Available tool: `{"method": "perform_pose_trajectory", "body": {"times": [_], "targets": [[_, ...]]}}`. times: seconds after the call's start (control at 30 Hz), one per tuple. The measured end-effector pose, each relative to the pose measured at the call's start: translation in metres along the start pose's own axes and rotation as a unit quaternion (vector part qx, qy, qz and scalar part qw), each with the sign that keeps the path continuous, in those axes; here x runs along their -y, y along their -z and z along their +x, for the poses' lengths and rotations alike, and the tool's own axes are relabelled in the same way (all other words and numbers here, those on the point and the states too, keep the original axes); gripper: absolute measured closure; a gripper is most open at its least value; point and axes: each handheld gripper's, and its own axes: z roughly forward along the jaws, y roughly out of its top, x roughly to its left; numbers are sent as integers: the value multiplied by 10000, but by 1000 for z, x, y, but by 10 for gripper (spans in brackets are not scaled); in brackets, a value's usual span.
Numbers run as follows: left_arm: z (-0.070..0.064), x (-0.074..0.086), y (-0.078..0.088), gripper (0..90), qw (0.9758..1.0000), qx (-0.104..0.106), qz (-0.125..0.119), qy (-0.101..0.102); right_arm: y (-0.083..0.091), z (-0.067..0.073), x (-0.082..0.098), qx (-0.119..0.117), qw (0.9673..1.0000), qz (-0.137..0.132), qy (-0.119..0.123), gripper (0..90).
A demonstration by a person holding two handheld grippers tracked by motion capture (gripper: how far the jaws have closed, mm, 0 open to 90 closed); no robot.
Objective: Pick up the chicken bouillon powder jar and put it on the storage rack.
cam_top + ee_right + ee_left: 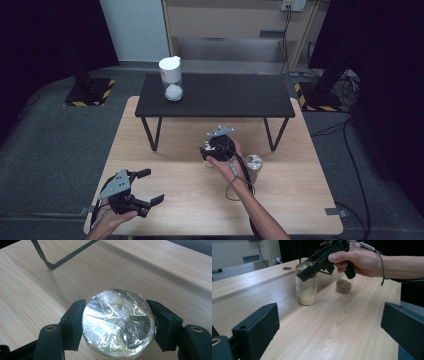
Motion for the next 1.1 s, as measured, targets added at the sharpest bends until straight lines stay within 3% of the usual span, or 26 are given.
{"method": "perform_pose_trajectory", "body": {"times": [0.3,0.63,0.87,1.1], "targets": [[0,0,0,11,10000,-3,-5,3,6,3,-5,-41,9998,-19,187,355],[0,0,0,11,10000,-1,-3,6,24,-3,-20,-412,9986,-67,332,355],[0,0,0,11,10000,-1,4,5,41,-12,-32,-722,9957,-64,575,355],[1,0,0,11,10000,-1,3,12,56,-20,-45,-1062,9908,-58,837,355]]}}
